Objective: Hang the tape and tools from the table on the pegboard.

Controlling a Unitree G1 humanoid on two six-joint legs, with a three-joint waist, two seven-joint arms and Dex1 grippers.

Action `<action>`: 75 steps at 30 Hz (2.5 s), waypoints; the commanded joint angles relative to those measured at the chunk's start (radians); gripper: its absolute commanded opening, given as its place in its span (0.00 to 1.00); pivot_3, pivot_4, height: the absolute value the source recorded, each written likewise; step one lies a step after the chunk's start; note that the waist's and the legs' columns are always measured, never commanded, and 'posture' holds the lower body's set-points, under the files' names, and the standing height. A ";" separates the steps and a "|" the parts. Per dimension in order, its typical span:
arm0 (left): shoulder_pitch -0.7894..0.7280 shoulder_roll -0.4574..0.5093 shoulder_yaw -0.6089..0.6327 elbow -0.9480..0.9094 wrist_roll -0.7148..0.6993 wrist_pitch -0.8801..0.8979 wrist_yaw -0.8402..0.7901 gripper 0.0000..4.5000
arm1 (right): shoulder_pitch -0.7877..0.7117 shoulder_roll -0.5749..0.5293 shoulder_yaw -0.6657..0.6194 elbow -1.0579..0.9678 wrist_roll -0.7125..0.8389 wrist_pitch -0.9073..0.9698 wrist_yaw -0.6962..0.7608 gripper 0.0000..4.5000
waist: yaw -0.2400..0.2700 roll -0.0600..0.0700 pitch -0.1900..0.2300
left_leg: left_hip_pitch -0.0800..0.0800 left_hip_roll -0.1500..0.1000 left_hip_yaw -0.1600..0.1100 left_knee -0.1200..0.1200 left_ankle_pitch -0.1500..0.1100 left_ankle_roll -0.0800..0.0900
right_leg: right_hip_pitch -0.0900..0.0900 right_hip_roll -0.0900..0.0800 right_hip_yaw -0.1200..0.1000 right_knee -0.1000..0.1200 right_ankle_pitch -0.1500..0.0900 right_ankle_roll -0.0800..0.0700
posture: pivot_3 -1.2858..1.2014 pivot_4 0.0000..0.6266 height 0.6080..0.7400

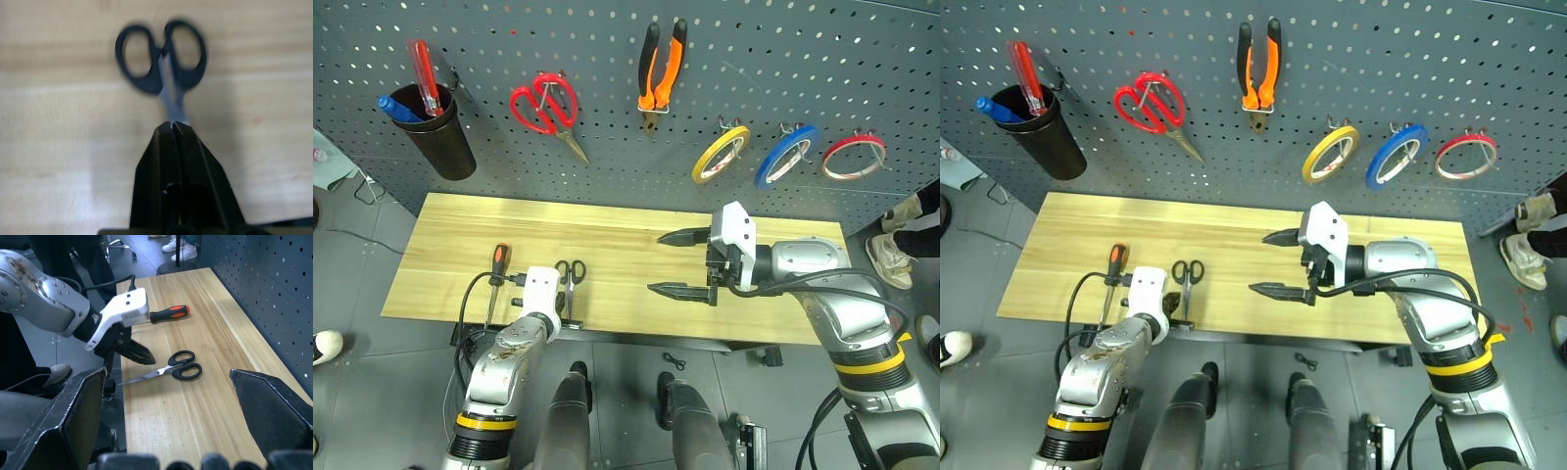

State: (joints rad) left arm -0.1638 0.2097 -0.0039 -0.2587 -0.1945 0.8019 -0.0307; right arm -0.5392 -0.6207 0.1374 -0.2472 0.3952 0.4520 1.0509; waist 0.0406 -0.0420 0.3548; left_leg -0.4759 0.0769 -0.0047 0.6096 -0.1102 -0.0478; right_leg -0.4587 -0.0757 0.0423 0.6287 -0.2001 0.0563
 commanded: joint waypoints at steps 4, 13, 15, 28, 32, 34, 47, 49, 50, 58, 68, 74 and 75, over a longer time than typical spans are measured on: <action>-0.032 -0.061 0.038 0.003 0.018 0.000 0.048 0.69 | -0.029 -0.018 -0.026 -0.019 0.007 -0.022 0.010 1.00 | -0.001 0.000 0.000 | 0.000 0.000 0.000 0.000 0.000 0.000 | 0.000 0.000 0.000 0.000 0.000 0.000 | 0.54 0.60 1.00; -0.129 -0.106 0.043 0.138 0.055 0.061 0.082 0.99 | -0.087 -0.026 -0.001 0.062 -0.013 -0.043 0.059 1.00 | -0.003 0.000 0.002 | 0.000 0.000 0.000 0.000 0.000 0.000 | 0.000 0.000 0.000 0.000 0.000 0.000 | 0.53 0.65 1.00; -0.130 -0.103 0.039 0.133 0.059 0.088 0.081 0.99 | -0.088 -0.018 0.002 0.062 -0.016 -0.036 0.051 1.00 | -0.005 0.000 0.004 | 0.000 0.000 0.000 0.000 0.000 0.001 | 0.000 0.000 0.000 0.000 0.000 0.000 | 0.53 0.68 1.00; -0.087 -0.121 0.066 0.068 0.057 0.191 0.064 0.70 | -0.078 0.010 -0.011 0.039 0.003 0.020 0.017 1.00 | -0.020 0.002 0.034 | 0.000 0.000 0.000 0.000 0.000 0.001 | 0.000 0.000 0.001 0.001 -0.001 0.000 | 0.53 0.76 1.00; -0.140 -0.106 0.073 0.135 0.068 0.161 0.044 0.27 | -0.068 0.008 -0.014 0.026 0.007 0.030 0.009 1.00 | -0.021 0.003 0.045 | 0.000 0.000 0.000 0.000 0.000 0.001 | 0.000 0.000 0.000 0.001 -0.003 -0.003 | 0.53 0.77 1.00; -0.158 -0.099 0.075 0.156 0.073 0.151 0.037 0.05 | -0.066 0.007 -0.016 0.019 0.008 0.035 0.006 1.00 | -0.024 0.003 0.047 | 0.000 0.000 0.000 0.000 0.000 0.001 | -0.001 0.000 0.001 0.001 -0.004 -0.005 | 0.53 0.76 1.00; -0.083 -0.052 0.061 -0.058 0.067 0.129 -0.009 0.00 | -0.052 0.021 -0.049 -0.036 0.038 0.047 -0.029 1.00 | -0.030 0.003 0.049 | -0.001 -0.001 0.000 -0.003 0.000 0.001 | -0.002 0.000 0.001 0.000 -0.002 0.001 | 0.54 0.70 1.00; -0.052 -0.054 0.074 -0.143 0.030 0.090 -0.044 0.00 | -0.054 0.054 -0.094 -0.073 0.095 0.090 -0.087 1.00 | -0.027 0.003 0.049 | -0.001 -0.001 0.000 -0.004 0.000 0.001 | -0.002 -0.001 0.001 0.000 -0.002 0.001 | 0.55 0.67 1.00; -0.039 -0.043 0.068 -0.173 0.028 0.070 -0.062 0.00 | -0.058 0.068 -0.112 -0.090 0.124 0.111 -0.108 1.00 | -0.026 0.003 0.049 | -0.002 0.000 0.000 -0.004 0.000 0.001 | -0.002 -0.001 0.000 -0.001 -0.002 0.001 | 0.55 0.66 1.00; 0.008 0.049 0.050 -0.449 0.049 -0.138 -0.129 0.00 | -0.203 0.195 -0.251 -0.178 0.336 0.191 -0.303 1.00 | -0.021 0.003 0.045 | -0.002 0.000 0.000 -0.003 -0.001 0.001 | -0.002 -0.001 0.000 -0.001 -0.001 0.001 | 0.57 0.51 1.00; -0.189 0.075 0.100 -0.460 0.140 -0.243 -0.041 0.00 | -0.410 0.263 -0.278 -0.070 0.343 0.118 -0.397 1.00 | 0.003 0.000 -0.007 | -0.006 -0.001 0.000 -0.003 0.000 0.001 | -0.003 -0.001 -0.002 -0.005 0.004 -0.004 | 0.59 0.35 1.00; -0.261 0.042 0.099 -0.372 0.137 -0.276 -0.028 0.00 | -0.426 0.272 -0.262 -0.051 0.344 0.098 -0.391 1.00 | 0.011 -0.002 -0.030 | -0.006 -0.001 0.000 -0.002 0.000 0.001 | -0.002 -0.001 -0.002 -0.005 0.005 -0.003 | 0.58 0.33 1.00; -0.266 0.038 0.091 -0.356 0.138 -0.278 -0.031 0.00 | -0.428 0.271 -0.258 -0.048 0.340 0.096 -0.388 1.00 | 0.011 -0.002 -0.032 | -0.006 -0.001 0.000 -0.002 0.000 0.001 | -0.002 -0.001 -0.002 -0.005 0.005 -0.003 | 0.58 0.32 1.00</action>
State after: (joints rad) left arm -0.4190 0.2502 0.0923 -0.6085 -0.0676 0.5528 -0.0641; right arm -0.9448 -0.3452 -0.1101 -0.2806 0.7288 0.5769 0.6553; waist 0.0512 -0.0440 0.3224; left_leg -0.4818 0.0755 -0.0047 0.6082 -0.1106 -0.0469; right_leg -0.4608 -0.0764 0.0402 0.6238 -0.1946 0.0529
